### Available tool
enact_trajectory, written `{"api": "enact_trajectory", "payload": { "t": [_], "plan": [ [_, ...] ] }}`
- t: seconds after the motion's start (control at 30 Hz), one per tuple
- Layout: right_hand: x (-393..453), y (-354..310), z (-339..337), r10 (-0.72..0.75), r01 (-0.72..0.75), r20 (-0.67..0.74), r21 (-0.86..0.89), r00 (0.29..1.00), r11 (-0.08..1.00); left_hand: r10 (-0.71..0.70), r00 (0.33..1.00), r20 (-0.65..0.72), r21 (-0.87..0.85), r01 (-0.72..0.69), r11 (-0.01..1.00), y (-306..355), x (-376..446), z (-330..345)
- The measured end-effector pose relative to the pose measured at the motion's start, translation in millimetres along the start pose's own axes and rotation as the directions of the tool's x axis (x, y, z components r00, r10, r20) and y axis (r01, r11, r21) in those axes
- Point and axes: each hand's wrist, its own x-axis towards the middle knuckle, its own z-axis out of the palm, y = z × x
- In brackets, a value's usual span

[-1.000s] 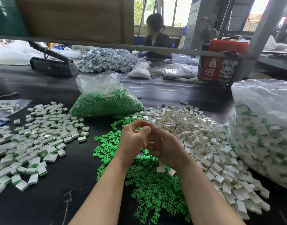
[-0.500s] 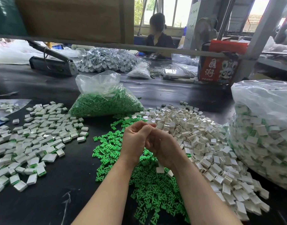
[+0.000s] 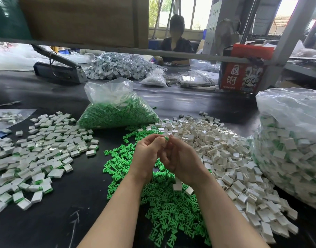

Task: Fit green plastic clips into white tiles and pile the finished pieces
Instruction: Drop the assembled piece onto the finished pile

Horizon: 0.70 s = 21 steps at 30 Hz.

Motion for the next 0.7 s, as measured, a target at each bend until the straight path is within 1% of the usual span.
{"api": "enact_trajectory", "payload": {
  "t": [0.13,0.2,0.27,0.33,0.37,0.4,0.43,0.5,0.53,0.6,0.7],
  "plan": [
    [0,-2,-3,0.002,-0.003,-0.006,-0.044,1.0,0.999,-0.056,0.998,0.01,-0.078,0.057,0.995,4,2,-9],
    [-2,-4,-5,-0.008,0.0,-0.061,-0.128,0.998,0.992,-0.088,0.996,-0.005,-0.089,0.087,0.992,7,3,-15],
    [-3,-8,-6,-0.064,0.026,-0.155,-0.233,0.986,0.972,-0.092,0.992,-0.084,-0.037,0.089,0.995,13,7,-25],
    [-5,-12,-7,-0.139,0.059,-0.236,-0.318,0.962,0.946,-0.07,0.971,-0.228,0.048,0.083,0.995,18,11,-40],
    [-6,-14,-8,-0.173,0.072,-0.264,-0.353,0.949,0.933,-0.031,0.948,-0.316,0.139,0.078,0.987,20,13,-49],
    [-6,-17,-8,-0.205,0.083,-0.286,-0.386,0.936,0.919,0.037,0.916,-0.399,0.274,0.081,0.958,21,13,-59],
    [-7,-18,-9,-0.234,0.087,-0.307,-0.427,0.922,0.9,0.118,0.88,-0.461,0.423,0.101,0.9,22,13,-69],
    [-7,-21,-12,-0.286,0.07,-0.332,-0.536,0.899,0.841,0.257,0.812,-0.524,0.66,0.197,0.725,21,10,-90],
    [-8,-21,-13,-0.307,0.05,-0.338,-0.596,0.889,0.802,0.296,0.78,-0.552,0.722,0.269,0.638,22,9,-98],
    [-8,-21,-19,-0.346,-0.016,-0.334,-0.739,0.877,0.673,0.333,0.721,-0.607,0.758,0.401,0.514,24,6,-109],
    [-7,-20,-27,-0.366,-0.146,-0.311,-0.899,0.877,0.413,0.371,0.652,-0.661,0.747,0.523,0.411,28,5,-119]
  ]
}}
